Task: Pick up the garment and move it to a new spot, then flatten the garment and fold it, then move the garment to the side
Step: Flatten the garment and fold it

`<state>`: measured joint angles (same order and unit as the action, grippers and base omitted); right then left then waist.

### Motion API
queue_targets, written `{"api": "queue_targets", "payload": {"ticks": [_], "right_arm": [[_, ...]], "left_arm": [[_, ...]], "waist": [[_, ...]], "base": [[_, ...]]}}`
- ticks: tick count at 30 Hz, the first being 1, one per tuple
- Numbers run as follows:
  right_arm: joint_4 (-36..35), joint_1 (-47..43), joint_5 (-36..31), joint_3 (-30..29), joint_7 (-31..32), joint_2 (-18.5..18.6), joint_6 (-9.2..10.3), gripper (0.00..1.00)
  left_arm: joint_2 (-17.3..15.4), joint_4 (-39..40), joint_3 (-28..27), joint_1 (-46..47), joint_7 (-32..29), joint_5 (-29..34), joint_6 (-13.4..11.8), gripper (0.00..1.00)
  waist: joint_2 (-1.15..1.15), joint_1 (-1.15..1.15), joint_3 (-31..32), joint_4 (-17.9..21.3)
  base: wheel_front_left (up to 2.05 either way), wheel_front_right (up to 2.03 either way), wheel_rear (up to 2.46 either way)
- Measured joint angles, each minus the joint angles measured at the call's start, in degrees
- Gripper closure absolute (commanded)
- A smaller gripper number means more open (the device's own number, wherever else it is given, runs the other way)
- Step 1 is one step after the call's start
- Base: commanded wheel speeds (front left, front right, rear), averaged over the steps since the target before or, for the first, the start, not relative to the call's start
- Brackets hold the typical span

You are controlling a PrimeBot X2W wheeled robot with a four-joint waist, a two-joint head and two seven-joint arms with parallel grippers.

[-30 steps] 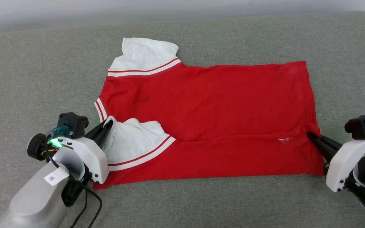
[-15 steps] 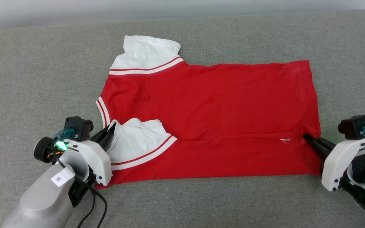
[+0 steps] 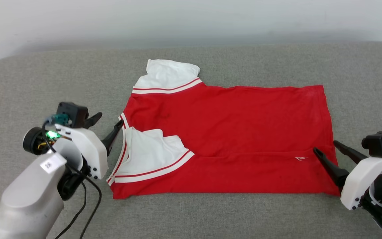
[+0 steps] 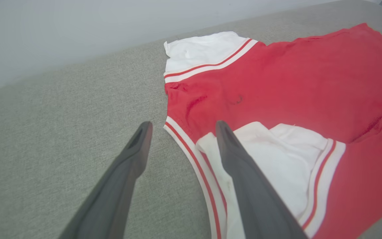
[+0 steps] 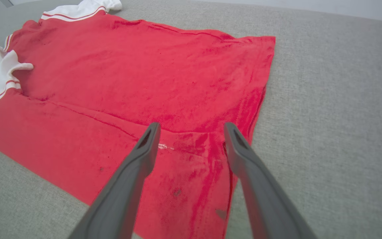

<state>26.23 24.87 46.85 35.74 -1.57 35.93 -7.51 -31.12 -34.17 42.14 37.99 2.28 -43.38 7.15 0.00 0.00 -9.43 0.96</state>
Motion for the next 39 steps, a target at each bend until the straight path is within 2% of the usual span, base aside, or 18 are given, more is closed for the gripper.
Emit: {"api": "queue_targets", "payload": {"ticks": [7, 15, 19, 28, 37, 38, 39], "right_arm": [[-0.8, -1.3, -0.6, -1.6, 0.4, 0.0, 0.00, 0.00], [-1.7, -2.0, -1.3, -2.9, 1.2, -1.0, 0.00, 0.00], [-1.9, -2.4, -1.4, -3.2, 1.6, -1.3, 0.00, 0.00], [-2.3, -1.9, -1.5, -3.4, 2.2, -1.9, 0.00, 0.00], [-2.1, -1.2, -1.5, -3.3, 2.4, -2.1, 0.00, 0.00], [-2.1, -1.1, -1.5, -3.3, 2.4, -2.1, 0.00, 0.00], [-2.1, -1.0, -1.5, -3.4, 2.4, -2.1, 0.00, 0.00]], "left_arm": [[-2.7, 6.0, 0.8, 2.1, -14.5, -5.8, 0.2, 0.00], [-4.7, 8.9, 3.6, 3.8, -35.6, -13.5, 0.2, 0.00], [-5.4, 9.6, 5.6, 3.8, -42.3, -15.0, 0.2, 0.00], [-5.6, 8.0, 8.9, 2.7, -48.8, -15.7, -0.3, 0.00], [-5.6, 5.6, 11.1, 1.9, -48.0, -14.2, -0.1, 0.00], [-5.6, 5.5, 11.2, 1.8, -47.9, -14.4, -0.1, 0.80], [-5.5, 5.4, 11.1, 1.7, -47.2, -14.4, 0.0, 1.00]], "waist": [[0.00, 0.00, 2.0, -0.8], [0.00, 0.00, 2.3, -0.8], [0.00, 0.00, 1.9, -0.3], [0.00, 0.00, 0.2, 1.2], [0.00, 0.00, -1.2, 2.0], [0.00, 0.00, -1.1, 2.0], [0.00, 0.00, -1.0, 2.0]], "base": [[0.00, 0.00, 0.00], [0.00, 0.00, 0.00], [0.00, 0.00, 0.00], [0.00, 0.00, 0.00], [0.00, 0.00, 0.00], [0.00, 0.00, 0.00], [0.00, 0.00, 0.00]]}}
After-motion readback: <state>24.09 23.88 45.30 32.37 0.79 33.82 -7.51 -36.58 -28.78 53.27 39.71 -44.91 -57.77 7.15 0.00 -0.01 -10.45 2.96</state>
